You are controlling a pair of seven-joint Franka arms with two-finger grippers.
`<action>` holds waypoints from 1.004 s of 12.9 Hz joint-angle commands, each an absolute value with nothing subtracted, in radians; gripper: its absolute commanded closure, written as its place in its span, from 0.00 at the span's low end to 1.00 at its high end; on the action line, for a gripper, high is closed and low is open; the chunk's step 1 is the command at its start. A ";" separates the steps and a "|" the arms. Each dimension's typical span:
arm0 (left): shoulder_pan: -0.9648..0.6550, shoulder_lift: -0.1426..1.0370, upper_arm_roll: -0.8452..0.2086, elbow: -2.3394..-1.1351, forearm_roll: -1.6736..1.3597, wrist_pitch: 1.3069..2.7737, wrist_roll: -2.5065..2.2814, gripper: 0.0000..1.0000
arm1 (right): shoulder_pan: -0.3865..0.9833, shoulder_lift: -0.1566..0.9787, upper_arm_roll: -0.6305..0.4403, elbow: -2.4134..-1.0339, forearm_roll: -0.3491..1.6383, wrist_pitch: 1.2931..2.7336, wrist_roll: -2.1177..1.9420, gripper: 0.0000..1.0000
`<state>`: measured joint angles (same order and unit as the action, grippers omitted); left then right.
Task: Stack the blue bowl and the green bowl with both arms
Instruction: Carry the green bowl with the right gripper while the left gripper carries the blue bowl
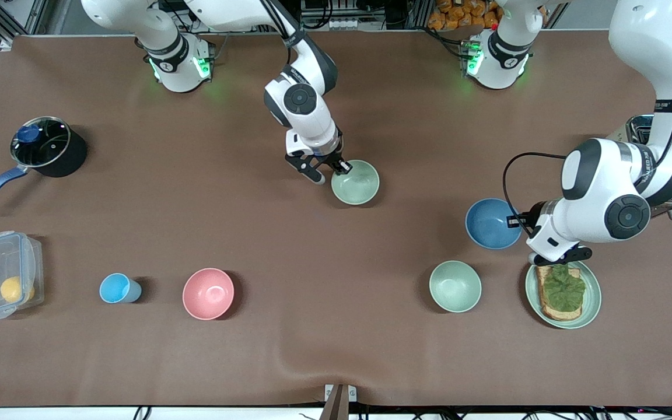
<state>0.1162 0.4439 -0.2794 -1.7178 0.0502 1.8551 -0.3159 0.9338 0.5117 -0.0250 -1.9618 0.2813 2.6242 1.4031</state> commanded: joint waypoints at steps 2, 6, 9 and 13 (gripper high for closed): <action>0.104 0.428 -0.281 -1.712 0.017 1.821 -0.350 1.00 | 0.959 0.541 -0.038 -1.925 0.293 2.632 1.433 1.00; 0.074 0.434 -0.291 -1.720 0.003 1.819 -0.416 1.00 | 0.956 0.542 -0.038 -1.921 0.293 2.629 1.449 0.12; 0.075 0.428 -0.296 -1.720 -0.037 1.809 -0.417 1.00 | 0.948 0.534 -0.040 -1.902 0.291 2.608 1.471 0.00; 0.078 0.400 -0.376 -1.740 -0.089 1.809 -0.481 1.00 | 0.907 0.520 -0.049 -1.818 0.282 2.447 1.463 0.00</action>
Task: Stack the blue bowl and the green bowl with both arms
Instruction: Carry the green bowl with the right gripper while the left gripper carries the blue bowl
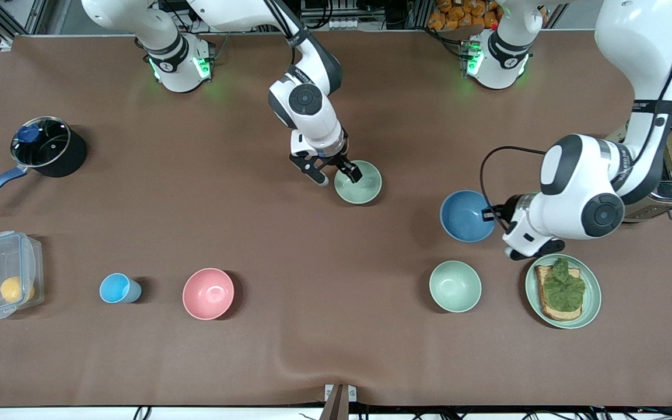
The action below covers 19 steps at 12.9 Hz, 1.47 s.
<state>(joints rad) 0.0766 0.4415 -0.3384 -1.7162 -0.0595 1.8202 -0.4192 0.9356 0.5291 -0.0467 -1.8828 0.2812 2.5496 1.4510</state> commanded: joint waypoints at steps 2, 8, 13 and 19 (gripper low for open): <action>0.077 0.402 -0.417 -1.741 -0.089 1.813 -0.537 1.00 | 0.871 0.514 -0.049 -1.746 0.279 2.308 1.459 0.00; 0.077 0.402 -0.486 -1.741 -0.089 1.815 -0.598 1.00 | 0.801 0.462 -0.048 -1.723 0.281 2.206 1.393 0.00; 0.078 0.399 -0.534 -1.740 -0.089 1.827 -0.670 1.00 | 0.720 0.537 -0.049 -1.732 0.626 2.281 1.304 0.00; 0.060 0.400 -0.557 -1.738 -0.089 1.853 -0.709 1.00 | 0.666 0.663 -0.049 -1.735 0.811 2.292 1.345 0.00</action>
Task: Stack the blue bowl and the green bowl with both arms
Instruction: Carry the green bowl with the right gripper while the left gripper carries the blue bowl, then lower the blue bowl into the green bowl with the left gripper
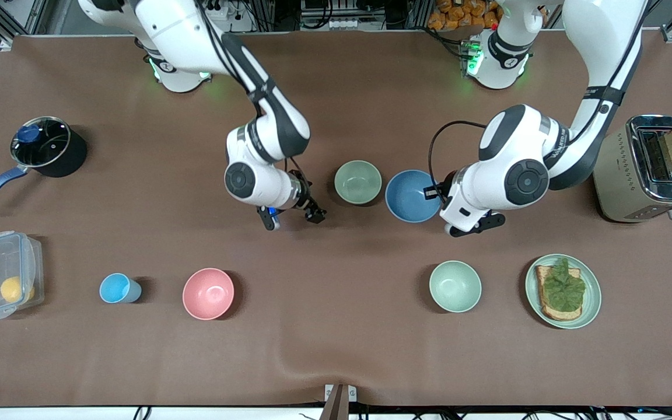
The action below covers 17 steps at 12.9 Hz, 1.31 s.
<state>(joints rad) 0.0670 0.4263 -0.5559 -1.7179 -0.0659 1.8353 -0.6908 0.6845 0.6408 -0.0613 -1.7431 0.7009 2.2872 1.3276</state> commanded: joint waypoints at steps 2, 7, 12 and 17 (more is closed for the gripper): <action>0.055 0.410 -0.555 -1.741 -0.089 1.855 -0.725 1.00 | 0.666 0.667 -0.049 -1.736 0.903 2.302 1.347 0.00; 0.009 0.413 -0.555 -1.793 -0.089 1.925 -0.785 1.00 | 0.672 0.677 -0.046 -1.753 0.945 2.324 1.350 0.00; -0.057 0.413 -0.557 -1.839 -0.089 1.996 -0.876 1.00 | 0.675 0.676 -0.048 -1.756 0.945 2.324 1.350 0.00; -0.127 0.455 -0.557 -1.864 -0.089 2.077 -0.925 1.00 | 0.667 0.673 -0.048 -1.758 0.943 2.318 1.339 0.00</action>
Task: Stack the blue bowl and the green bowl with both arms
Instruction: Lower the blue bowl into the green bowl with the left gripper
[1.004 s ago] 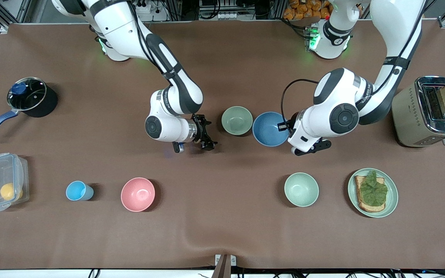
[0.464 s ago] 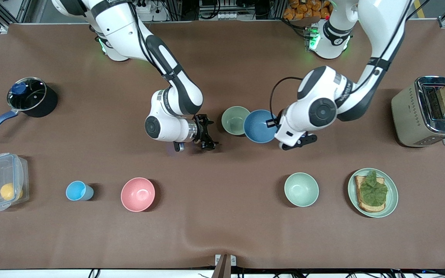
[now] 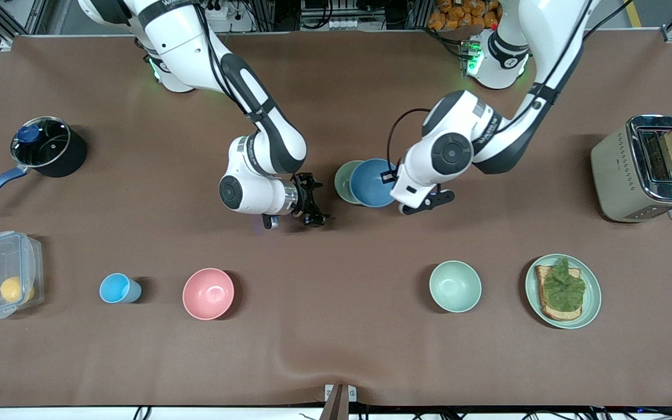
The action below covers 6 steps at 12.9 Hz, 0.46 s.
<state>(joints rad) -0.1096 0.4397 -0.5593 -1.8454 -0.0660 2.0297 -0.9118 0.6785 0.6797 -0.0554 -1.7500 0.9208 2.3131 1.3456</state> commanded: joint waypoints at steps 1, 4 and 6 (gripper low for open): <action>-0.138 0.465 -0.557 -1.867 -0.089 2.089 -0.928 1.00 | 0.667 0.672 -0.048 -1.758 0.943 2.318 1.338 0.00; -0.164 0.471 -0.557 -1.896 -0.089 2.130 -0.933 1.00 | 0.666 0.669 -0.048 -1.758 0.943 2.321 1.338 0.00; -0.172 0.492 -0.557 -1.904 -0.089 2.161 -0.933 1.00 | 0.667 0.670 -0.048 -1.758 0.943 2.324 1.338 0.00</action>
<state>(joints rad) -0.1616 0.4867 -0.5591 -1.8887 -0.0660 2.1243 -0.9195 0.6784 0.6797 -0.0567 -1.7499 0.9208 2.3182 1.3456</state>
